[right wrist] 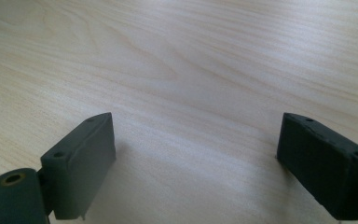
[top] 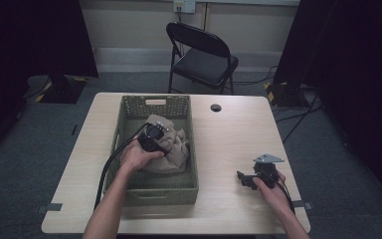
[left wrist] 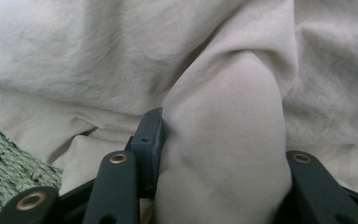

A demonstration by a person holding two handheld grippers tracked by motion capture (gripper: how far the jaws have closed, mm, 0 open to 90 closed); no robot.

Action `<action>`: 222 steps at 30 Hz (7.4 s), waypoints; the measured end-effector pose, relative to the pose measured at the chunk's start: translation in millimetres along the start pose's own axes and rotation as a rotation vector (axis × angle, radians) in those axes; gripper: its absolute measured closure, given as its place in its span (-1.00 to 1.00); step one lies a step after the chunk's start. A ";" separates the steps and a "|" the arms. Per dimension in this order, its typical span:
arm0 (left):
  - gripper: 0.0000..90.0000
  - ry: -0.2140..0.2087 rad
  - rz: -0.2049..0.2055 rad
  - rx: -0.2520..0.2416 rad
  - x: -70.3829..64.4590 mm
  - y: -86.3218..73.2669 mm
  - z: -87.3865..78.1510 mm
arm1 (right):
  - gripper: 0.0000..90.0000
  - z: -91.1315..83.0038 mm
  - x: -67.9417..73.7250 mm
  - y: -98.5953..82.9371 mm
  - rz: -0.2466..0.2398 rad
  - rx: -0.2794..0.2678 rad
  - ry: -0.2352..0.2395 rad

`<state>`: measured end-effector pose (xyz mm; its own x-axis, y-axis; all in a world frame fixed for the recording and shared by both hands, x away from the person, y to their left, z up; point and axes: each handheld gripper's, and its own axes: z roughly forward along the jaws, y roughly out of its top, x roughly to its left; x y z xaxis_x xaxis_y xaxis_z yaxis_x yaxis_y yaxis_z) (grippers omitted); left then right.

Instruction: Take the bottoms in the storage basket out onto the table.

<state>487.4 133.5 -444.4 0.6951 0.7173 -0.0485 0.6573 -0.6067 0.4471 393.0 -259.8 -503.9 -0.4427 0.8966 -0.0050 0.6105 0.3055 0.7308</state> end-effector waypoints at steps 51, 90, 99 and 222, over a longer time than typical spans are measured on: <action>0.58 0.005 -0.042 -0.371 2.0 -28.1 -74.8 | -0.76 -0.2 0.3 -0.1 0.002 0.000 -0.003; 0.58 0.020 -0.053 -0.637 -5.0 -33.7 -138.1 | -0.76 -2.9 0.5 -2.8 0.002 0.000 -0.002; 0.58 0.021 -0.041 -0.699 -12.8 -32.2 -154.4 | -0.76 -3.0 0.5 -2.8 0.002 0.000 -0.001; 0.53 -0.185 0.139 -0.511 -144.0 145.1 -26.4 | -0.76 -13.0 3.5 -12.1 -0.040 -0.001 0.042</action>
<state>475.0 -48.8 -348.9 0.8345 0.5429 -0.0936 0.3635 -0.4149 0.8341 375.5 -264.5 -503.9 -0.4938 0.8696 -0.0061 0.5911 0.3407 0.7311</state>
